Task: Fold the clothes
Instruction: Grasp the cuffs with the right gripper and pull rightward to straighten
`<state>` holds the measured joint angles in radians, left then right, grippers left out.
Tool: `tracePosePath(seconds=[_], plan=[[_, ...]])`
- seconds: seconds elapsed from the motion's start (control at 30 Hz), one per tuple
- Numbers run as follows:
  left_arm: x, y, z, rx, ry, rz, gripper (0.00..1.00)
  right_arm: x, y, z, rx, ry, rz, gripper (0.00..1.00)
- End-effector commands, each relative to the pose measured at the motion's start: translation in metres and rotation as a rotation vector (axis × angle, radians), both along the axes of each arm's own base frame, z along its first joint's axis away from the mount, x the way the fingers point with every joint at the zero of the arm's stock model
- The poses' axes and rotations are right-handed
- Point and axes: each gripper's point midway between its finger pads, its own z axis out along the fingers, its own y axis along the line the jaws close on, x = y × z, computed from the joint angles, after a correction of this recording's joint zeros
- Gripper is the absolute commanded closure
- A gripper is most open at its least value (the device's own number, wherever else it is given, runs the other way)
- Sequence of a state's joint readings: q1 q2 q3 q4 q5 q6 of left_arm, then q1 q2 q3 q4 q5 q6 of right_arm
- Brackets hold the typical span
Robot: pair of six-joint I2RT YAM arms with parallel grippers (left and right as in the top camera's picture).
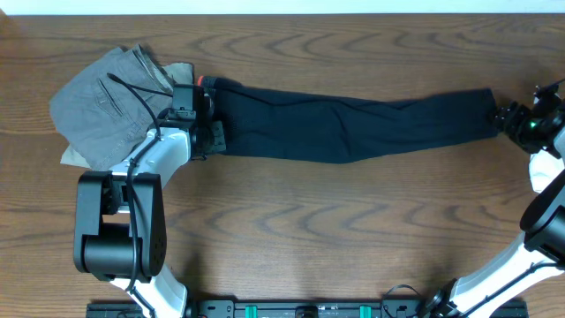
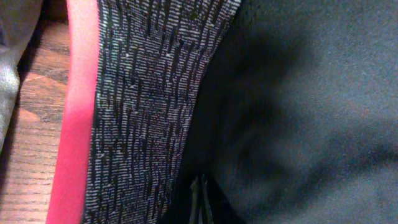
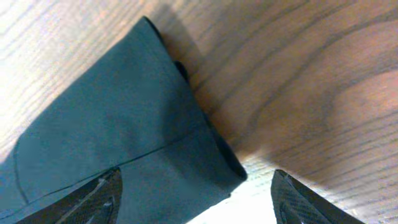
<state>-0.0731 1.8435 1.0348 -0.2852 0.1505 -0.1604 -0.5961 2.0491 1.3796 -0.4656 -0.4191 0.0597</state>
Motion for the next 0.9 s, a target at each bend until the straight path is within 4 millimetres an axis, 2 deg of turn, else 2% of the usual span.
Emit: tracePosePath(seconds=[0.0,0.13,0.27,0.4,0.57,0.6,0.73,0.8,0.87], plan=[[-0.011,0.004,-0.013,0.010,0.057,0.013,0.94,0.007,0.009,-0.005,0.028,-0.027,0.065,0.25],[-0.011,0.004,-0.013,0.010,0.059,0.013,0.94,0.005,0.016,-0.025,0.068,0.001,0.073,0.28],[-0.011,0.004,-0.013,0.010,0.059,0.013,0.94,0.002,0.019,-0.039,0.085,0.020,0.095,0.36],[-0.011,0.004,-0.013,0.010,0.057,0.012,0.94,0.005,0.026,-0.035,0.101,-0.016,0.144,0.56],[-0.010,0.004,-0.013,0.010,0.054,0.012,0.94,0.011,0.033,-0.025,0.141,-0.065,0.163,0.98],[-0.010,0.004,-0.013,0.010,0.054,0.012,0.94,0.011,0.032,-0.023,0.137,-0.070,0.163,0.99],[-0.010,0.004,-0.013,0.010,0.053,0.012,0.94,0.014,0.020,0.009,0.091,-0.125,0.144,0.99],[-0.009,0.004,-0.012,0.010,0.051,0.012,0.94,0.014,0.010,0.035,0.042,-0.166,0.131,0.99],[-0.008,0.004,-0.009,0.009,0.042,0.012,0.94,0.011,-0.007,0.065,-0.042,-0.191,0.075,0.99]])
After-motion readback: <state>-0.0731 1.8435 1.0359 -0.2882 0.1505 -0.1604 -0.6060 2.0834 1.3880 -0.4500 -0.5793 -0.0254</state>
